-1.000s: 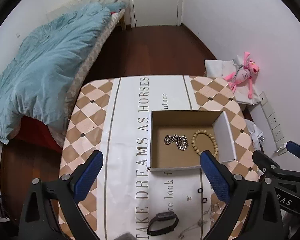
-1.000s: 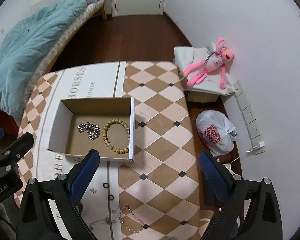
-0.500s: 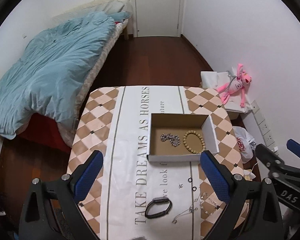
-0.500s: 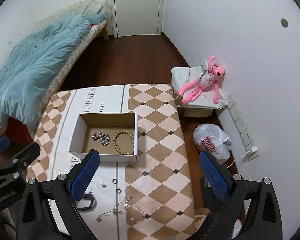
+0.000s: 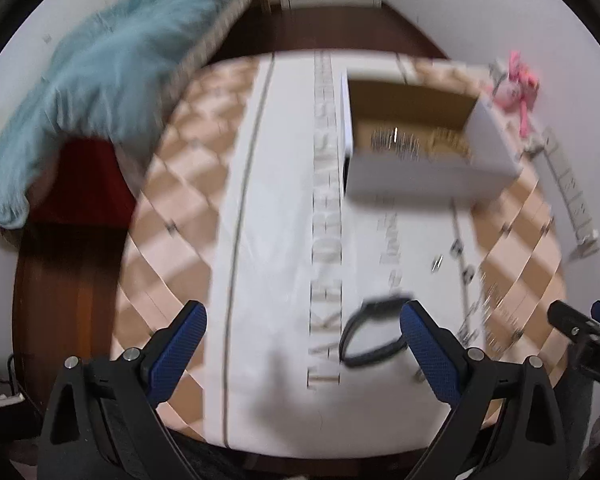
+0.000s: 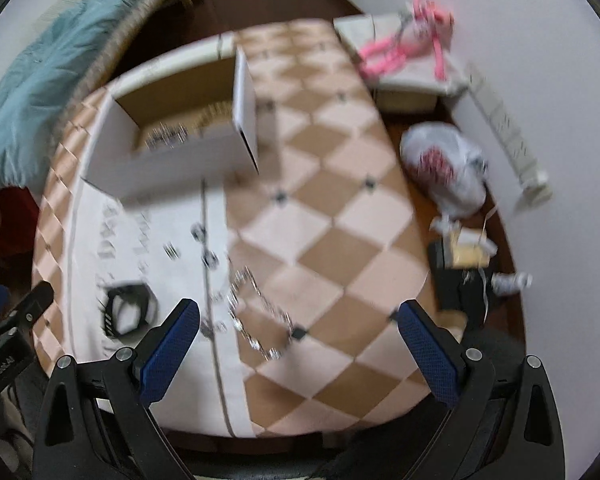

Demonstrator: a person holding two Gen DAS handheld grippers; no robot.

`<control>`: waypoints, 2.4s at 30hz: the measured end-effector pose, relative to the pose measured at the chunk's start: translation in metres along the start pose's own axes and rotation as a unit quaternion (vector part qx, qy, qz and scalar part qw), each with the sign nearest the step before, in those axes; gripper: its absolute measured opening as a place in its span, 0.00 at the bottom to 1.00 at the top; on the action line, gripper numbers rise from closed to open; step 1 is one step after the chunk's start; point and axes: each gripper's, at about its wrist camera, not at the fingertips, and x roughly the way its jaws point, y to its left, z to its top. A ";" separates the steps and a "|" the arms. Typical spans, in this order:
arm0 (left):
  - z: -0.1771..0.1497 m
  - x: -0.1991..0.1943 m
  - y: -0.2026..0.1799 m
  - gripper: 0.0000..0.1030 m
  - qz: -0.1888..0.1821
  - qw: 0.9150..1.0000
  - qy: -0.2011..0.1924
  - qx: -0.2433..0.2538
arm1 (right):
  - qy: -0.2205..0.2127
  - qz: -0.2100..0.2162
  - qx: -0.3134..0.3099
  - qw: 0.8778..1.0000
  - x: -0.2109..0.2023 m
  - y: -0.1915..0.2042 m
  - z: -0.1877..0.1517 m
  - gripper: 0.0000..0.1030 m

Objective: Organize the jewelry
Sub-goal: 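Grasp the black smartwatch with the left tool and lift it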

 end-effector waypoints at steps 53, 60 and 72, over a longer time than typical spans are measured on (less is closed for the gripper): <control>-0.007 0.047 -0.001 0.75 -0.109 0.992 0.067 0.002 | -0.061 0.113 0.019 0.992 -0.032 0.002 0.018 0.01; -0.011 0.066 -0.018 0.72 -0.108 0.991 0.074 0.020 | -0.044 0.103 0.026 0.993 -0.015 -0.002 0.008 0.01; -0.013 0.049 -0.021 0.03 -0.101 0.994 0.038 0.035 | -0.059 0.113 0.025 0.992 -0.028 -0.004 0.013 0.00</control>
